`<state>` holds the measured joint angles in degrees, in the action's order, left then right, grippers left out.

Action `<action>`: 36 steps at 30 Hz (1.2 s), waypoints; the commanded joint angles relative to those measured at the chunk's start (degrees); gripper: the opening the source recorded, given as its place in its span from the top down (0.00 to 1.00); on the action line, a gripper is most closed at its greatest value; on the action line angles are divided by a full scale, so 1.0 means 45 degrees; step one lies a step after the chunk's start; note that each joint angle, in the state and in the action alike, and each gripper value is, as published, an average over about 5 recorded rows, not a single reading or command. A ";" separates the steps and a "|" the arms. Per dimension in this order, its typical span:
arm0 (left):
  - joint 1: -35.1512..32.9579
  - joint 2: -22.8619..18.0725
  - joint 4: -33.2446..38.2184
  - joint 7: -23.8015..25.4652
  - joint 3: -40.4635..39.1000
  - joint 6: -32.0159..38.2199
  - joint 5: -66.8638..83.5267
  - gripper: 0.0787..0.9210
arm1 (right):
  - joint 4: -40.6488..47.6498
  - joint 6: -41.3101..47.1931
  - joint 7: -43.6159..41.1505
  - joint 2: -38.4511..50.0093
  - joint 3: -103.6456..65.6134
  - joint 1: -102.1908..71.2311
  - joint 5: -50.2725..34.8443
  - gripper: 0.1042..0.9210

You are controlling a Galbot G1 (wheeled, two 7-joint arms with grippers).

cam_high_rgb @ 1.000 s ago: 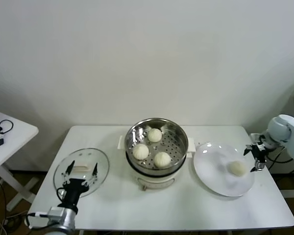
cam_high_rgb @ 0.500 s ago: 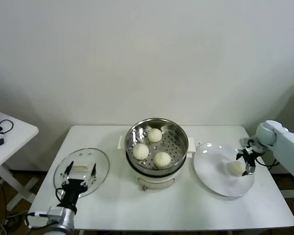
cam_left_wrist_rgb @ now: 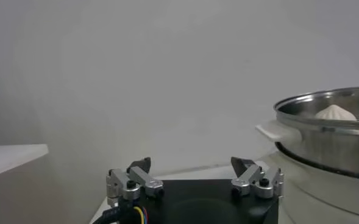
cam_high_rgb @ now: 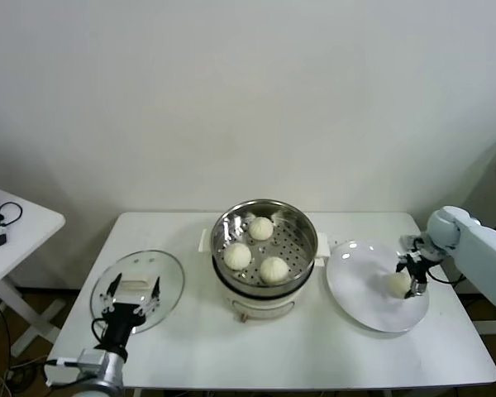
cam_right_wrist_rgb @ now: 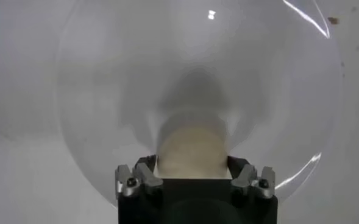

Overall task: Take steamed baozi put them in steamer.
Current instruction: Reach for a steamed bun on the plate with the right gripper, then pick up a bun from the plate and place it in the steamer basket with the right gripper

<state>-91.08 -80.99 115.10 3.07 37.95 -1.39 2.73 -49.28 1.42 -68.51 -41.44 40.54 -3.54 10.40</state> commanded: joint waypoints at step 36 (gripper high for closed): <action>-0.0295 -0.0026 0.0866 0.0250 0.0192 0.0101 -0.0009 0.12 | -0.3135 0.2094 0.0139 -0.2592 1.0679 1.1513 -1.0423 0.30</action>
<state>-92.13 -81.03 117.97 4.15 38.71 -0.83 2.83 -59.93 8.74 -67.94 -44.94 67.55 26.10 -16.26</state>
